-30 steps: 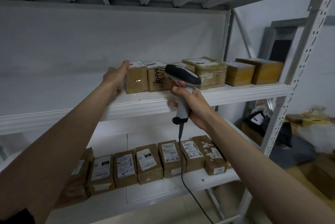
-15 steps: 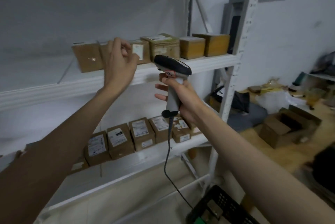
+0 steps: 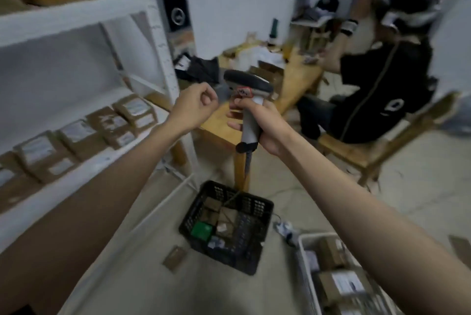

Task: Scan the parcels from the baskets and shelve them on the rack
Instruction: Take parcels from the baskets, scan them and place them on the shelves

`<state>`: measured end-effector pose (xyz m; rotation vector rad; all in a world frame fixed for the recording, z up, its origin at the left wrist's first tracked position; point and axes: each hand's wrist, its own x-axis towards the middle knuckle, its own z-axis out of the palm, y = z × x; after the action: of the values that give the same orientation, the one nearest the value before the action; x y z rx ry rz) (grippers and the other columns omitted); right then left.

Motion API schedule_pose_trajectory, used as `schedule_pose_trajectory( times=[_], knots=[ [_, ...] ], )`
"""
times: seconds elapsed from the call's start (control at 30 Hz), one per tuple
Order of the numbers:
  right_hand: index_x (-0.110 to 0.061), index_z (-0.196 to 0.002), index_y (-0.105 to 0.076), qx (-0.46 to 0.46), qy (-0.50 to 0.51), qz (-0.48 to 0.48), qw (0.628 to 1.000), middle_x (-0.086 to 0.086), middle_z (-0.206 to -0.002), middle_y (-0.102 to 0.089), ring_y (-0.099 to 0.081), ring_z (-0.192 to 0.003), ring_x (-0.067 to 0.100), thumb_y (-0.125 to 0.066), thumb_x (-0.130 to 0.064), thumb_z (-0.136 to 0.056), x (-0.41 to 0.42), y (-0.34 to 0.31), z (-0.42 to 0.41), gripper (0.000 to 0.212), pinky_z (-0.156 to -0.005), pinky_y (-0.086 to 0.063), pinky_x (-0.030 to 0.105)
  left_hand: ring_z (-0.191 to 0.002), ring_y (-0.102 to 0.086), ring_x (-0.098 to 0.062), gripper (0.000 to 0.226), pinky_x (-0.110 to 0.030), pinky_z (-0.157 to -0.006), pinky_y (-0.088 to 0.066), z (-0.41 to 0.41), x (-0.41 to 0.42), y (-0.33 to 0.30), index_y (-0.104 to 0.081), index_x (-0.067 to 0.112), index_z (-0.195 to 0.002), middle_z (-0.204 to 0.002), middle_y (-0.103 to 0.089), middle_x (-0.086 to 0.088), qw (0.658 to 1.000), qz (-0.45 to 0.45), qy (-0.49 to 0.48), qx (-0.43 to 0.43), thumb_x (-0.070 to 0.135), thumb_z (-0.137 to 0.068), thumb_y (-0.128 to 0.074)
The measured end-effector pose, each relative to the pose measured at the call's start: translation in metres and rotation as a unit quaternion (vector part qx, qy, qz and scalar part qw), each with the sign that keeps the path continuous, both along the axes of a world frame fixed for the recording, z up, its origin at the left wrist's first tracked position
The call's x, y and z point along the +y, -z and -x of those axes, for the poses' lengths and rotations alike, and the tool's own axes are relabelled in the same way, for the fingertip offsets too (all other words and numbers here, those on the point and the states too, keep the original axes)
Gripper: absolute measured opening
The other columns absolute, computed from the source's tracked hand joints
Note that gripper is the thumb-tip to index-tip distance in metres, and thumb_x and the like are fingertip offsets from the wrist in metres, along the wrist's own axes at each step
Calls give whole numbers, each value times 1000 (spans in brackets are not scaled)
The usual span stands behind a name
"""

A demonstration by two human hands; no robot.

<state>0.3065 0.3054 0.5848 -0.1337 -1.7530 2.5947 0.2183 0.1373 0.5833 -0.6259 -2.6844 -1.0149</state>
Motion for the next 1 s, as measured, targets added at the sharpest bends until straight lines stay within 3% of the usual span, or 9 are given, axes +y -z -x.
schedule_pose_trajectory(
  times=[0.13,0.3,0.47,0.6,0.73,0.87,1.0],
  knots=[
    [-6,-112,-61,-53,75,9,996,12,-99,-61,-68,-80,21,-60,-3,-97,92,39,-57,15,-73,-60,34,-72,-55,-4,2,-29,-67,-46,-36,104,52,-67,25,-87,-82,-61,9,990,51,107,-82,25,-89,-66],
    [-9,-99,-63,-118,179,21,976,10,-94,-64,-64,-86,24,-59,-2,-97,189,100,-134,8,-86,-57,42,-72,-57,-8,7,-26,-67,-45,-84,218,120,-66,28,-85,-80,-64,8,959,99,205,-169,23,-90,-66],
    [-7,-100,-60,-188,291,68,936,11,-91,-62,-65,-76,21,-58,0,-97,254,165,-212,9,-71,-59,31,-73,-58,-14,5,-33,-72,-48,-141,301,204,-64,30,-81,-78,-64,4,911,142,286,-263,31,-86,-64],
    [-1,-110,-59,-249,361,133,889,17,-98,-62,-64,-84,25,-58,1,-97,280,229,-263,13,-75,-56,35,-69,-57,-10,6,-26,-69,-47,-181,333,283,-67,19,-86,-79,-67,-6,859,182,340,-337,22,-90,-63],
    [-2,-117,-59,-287,424,180,840,14,-95,-66,-66,-80,22,-59,-1,-97,284,299,-304,19,-72,-57,32,-72,-58,9,15,-7,-61,-37,-210,341,364,-64,29,-78,-81,-67,12,829,215,372,-358,21,-90,-60],
    [-7,-107,-56,-322,458,231,795,14,-90,-58,-60,-69,20,-55,2,-98,280,363,-330,13,-64,-50,31,-85,-61,-4,11,-27,-73,-48,-223,337,435,-67,20,-92,-90,-67,6,781,271,367,-426,28,-97,-62],
    [-7,-108,-56,-354,462,235,779,12,-89,-59,-59,-70,20,-54,0,-99,283,424,-340,12,-61,-54,27,-90,-63,-13,12,-30,-75,-50,-222,340,489,-68,18,-92,-95,-68,1,768,288,342,-459,27,-96,-62]
  ],
)
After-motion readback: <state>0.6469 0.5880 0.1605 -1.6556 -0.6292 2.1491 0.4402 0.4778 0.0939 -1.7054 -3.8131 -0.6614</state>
